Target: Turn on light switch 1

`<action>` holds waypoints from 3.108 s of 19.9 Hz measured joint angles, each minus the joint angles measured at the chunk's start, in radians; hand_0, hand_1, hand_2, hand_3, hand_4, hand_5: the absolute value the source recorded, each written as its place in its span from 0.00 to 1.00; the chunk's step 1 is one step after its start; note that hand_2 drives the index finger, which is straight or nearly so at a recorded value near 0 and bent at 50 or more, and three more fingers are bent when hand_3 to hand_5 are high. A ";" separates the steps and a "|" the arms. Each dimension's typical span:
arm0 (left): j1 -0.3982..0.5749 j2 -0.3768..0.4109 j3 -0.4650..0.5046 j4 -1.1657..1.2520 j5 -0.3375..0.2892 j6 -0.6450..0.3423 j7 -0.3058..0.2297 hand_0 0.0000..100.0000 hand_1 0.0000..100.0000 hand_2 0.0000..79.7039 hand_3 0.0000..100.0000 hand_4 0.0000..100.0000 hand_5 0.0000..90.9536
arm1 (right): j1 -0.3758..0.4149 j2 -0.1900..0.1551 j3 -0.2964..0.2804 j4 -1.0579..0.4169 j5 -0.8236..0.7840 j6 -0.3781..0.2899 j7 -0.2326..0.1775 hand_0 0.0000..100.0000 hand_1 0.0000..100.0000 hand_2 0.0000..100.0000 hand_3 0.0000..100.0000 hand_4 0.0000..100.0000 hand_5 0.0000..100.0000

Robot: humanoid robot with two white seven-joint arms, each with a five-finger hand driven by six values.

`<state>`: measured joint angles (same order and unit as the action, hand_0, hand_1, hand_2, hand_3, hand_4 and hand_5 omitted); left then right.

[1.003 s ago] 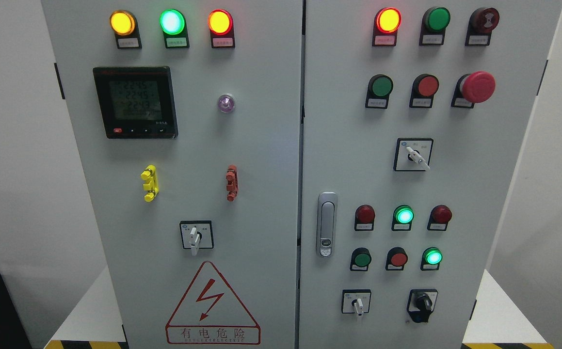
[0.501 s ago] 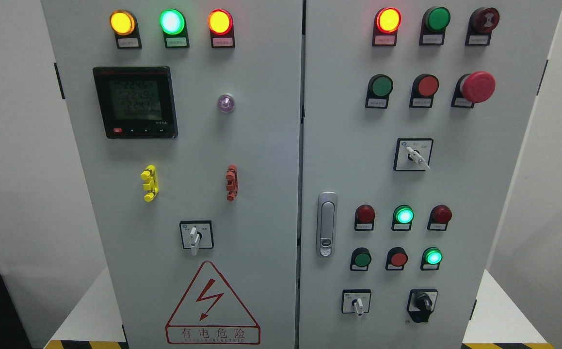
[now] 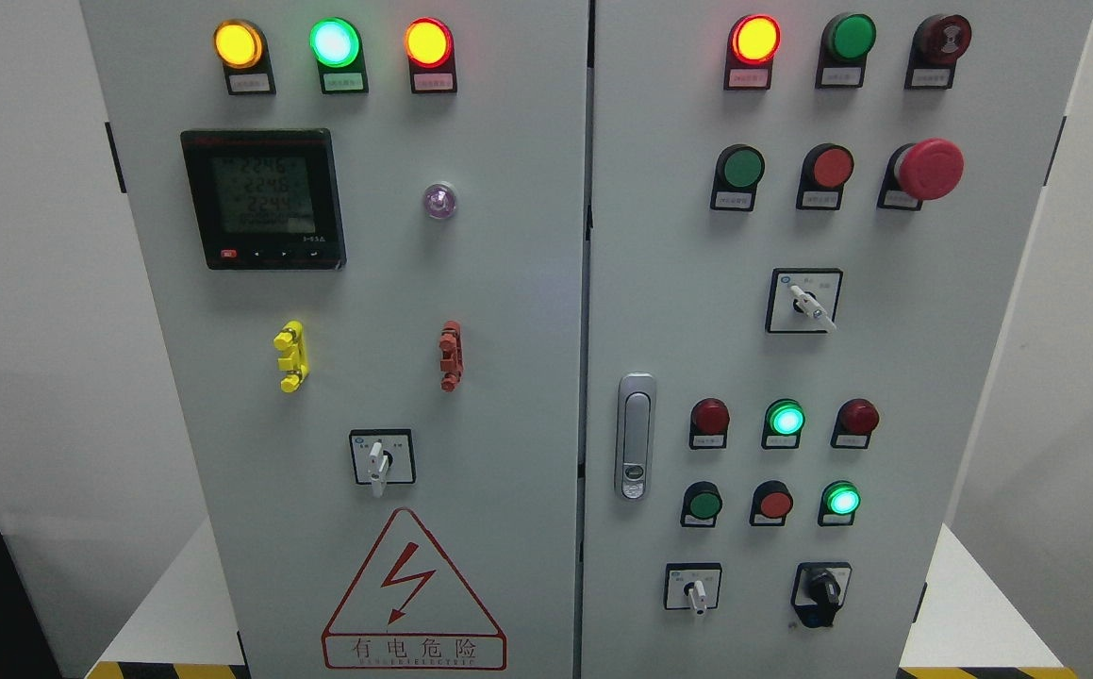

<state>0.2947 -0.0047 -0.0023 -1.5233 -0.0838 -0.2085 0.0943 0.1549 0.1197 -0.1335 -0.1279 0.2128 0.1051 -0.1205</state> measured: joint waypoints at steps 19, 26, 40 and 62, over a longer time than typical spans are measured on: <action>-0.217 0.004 -0.030 -0.255 -0.001 0.185 0.159 0.00 0.54 0.69 0.76 0.83 0.79 | 0.000 0.000 0.000 0.000 0.000 0.000 0.000 0.05 0.00 0.00 0.00 0.00 0.00; -0.289 0.004 -0.065 -0.305 -0.003 0.276 0.223 0.00 0.56 0.74 0.82 0.86 0.83 | 0.000 0.000 0.000 0.000 0.000 0.000 0.000 0.05 0.00 0.00 0.00 0.00 0.00; -0.410 -0.049 -0.126 -0.357 -0.010 0.398 0.310 0.00 0.60 0.74 0.84 0.87 0.85 | 0.000 0.000 0.000 0.000 0.000 0.000 0.000 0.05 0.00 0.00 0.00 0.00 0.00; -0.518 -0.110 -0.178 -0.373 -0.087 0.515 0.436 0.00 0.63 0.73 0.83 0.86 0.82 | 0.000 0.000 0.000 0.000 0.000 0.000 0.000 0.05 0.00 0.00 0.00 0.00 0.00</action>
<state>-0.2230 -0.1147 -0.1803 -1.8968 -0.1709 0.3069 0.5304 0.1549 0.1197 -0.1335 -0.1277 0.2131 0.1051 -0.1204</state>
